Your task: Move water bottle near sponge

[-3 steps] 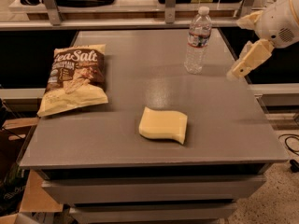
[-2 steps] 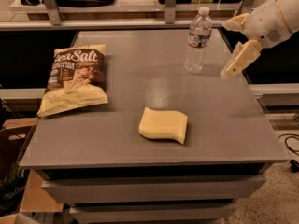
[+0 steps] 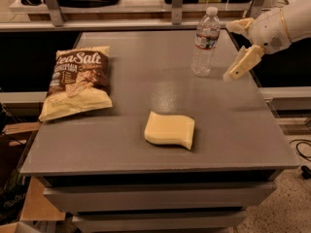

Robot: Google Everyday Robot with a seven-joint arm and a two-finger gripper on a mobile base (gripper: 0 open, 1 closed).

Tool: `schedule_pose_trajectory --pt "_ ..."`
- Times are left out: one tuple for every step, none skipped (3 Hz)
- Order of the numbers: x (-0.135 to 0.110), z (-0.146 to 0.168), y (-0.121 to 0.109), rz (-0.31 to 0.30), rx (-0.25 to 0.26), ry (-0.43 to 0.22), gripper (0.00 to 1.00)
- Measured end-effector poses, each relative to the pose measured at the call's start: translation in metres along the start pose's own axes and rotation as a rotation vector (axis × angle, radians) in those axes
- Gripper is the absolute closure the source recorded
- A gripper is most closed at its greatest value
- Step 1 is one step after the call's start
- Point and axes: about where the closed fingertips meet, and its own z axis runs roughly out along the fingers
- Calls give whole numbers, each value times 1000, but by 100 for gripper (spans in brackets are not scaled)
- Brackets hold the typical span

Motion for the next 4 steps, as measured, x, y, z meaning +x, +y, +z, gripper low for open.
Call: schedule_pose_trajectory --pt "0 9 -10 9 12 -72 0" --pt "-2 22 -14 31 -1 -133 0" --pt "-7 35 -15 45 -24 -188 0" --pt "-15 45 -15 52 -41 -233 0"
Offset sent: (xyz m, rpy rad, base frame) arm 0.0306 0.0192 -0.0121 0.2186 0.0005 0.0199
